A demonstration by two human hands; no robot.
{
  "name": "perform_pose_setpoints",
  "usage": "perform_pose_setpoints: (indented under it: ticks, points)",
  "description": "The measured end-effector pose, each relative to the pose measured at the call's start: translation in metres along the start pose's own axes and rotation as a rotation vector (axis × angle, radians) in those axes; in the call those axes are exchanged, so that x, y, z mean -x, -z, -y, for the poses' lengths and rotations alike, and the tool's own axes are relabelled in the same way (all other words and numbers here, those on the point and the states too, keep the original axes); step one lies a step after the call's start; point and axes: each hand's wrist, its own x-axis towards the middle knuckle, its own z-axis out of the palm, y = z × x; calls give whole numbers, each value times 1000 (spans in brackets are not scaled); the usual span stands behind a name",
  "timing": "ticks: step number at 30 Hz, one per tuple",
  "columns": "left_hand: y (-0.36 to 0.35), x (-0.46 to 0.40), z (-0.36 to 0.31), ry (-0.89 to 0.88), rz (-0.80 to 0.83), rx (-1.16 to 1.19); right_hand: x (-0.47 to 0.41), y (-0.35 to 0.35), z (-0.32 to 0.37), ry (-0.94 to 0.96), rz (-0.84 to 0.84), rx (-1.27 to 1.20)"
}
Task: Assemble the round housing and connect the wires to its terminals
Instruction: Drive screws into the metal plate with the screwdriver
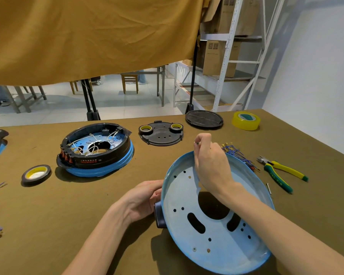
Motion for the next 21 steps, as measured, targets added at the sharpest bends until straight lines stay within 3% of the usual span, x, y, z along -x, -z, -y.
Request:
perform_pose_setpoints:
  ticks: [12, 21]
  points:
    - [3, 4, 0, -45, 88, 50, -2, 11, 7, 12, -82, -16]
    - [-8, 1, 6, 39, 0, 260, -8, 14, 12, 51, -100, -109]
